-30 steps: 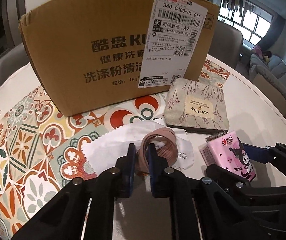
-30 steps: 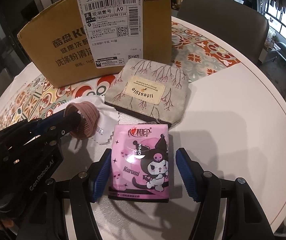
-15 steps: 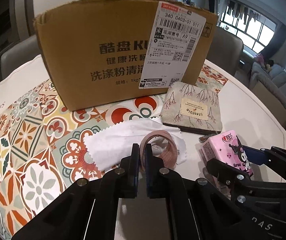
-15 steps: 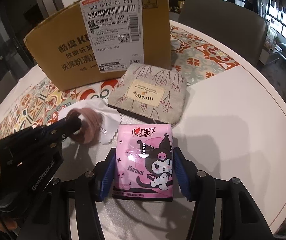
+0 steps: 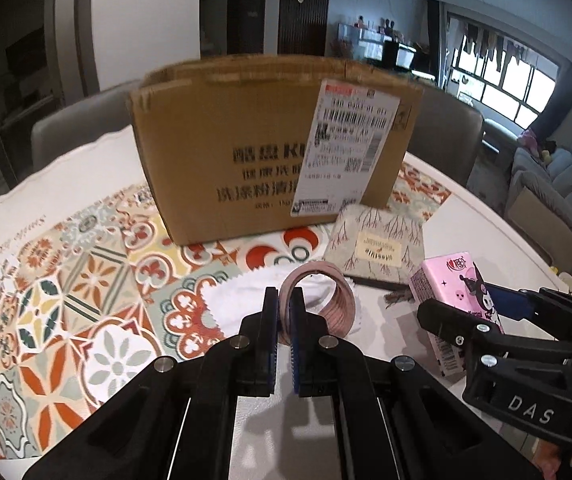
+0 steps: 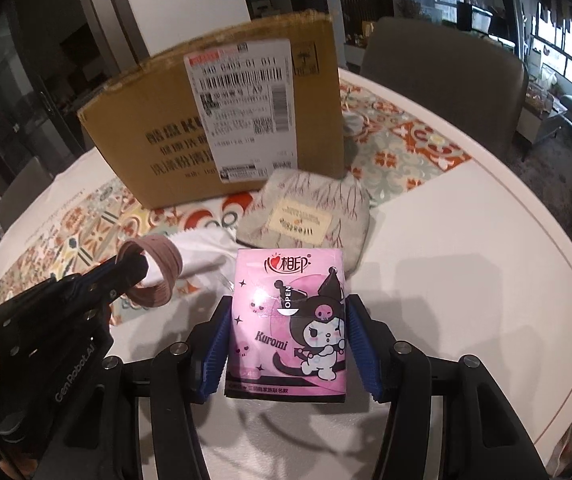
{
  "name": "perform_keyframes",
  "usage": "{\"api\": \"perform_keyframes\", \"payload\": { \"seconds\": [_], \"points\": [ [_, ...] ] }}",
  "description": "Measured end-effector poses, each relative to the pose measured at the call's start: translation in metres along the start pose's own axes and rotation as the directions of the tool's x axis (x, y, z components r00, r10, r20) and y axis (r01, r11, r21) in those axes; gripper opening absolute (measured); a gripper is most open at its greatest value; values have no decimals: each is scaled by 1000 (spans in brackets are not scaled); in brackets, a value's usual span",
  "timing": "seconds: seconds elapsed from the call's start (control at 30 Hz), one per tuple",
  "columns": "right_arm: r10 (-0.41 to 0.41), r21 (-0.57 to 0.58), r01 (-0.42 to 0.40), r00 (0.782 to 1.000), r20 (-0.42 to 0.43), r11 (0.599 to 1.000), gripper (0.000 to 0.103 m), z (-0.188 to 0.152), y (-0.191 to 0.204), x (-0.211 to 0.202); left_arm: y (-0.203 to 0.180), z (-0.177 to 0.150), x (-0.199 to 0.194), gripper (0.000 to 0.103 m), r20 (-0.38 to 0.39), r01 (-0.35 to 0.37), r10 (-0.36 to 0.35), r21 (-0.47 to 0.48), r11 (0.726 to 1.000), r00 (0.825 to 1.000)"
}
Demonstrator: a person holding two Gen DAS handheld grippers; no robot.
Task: Organize soft objects
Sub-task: 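Lift the Kuromi package and hair tie and carry both over the box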
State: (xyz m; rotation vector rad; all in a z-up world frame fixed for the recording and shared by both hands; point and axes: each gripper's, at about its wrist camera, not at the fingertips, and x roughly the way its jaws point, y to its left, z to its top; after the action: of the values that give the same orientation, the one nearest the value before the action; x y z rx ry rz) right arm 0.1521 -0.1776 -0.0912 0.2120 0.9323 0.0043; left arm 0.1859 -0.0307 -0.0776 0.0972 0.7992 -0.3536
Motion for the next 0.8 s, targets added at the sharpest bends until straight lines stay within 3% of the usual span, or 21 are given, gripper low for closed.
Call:
{"api": "perform_keyframes", "payload": {
  "seconds": [0.43,0.8],
  "points": [
    [27,-28,-24,991,130,999,56,22,7,-45,-5,23,-42,7,107,-18,19,-6,1000,994],
    [54,-40,-46,970,238,998,56,48,9,-78,-9,48,-81,7,228,-35,35,-3,999,973]
  ]
}}
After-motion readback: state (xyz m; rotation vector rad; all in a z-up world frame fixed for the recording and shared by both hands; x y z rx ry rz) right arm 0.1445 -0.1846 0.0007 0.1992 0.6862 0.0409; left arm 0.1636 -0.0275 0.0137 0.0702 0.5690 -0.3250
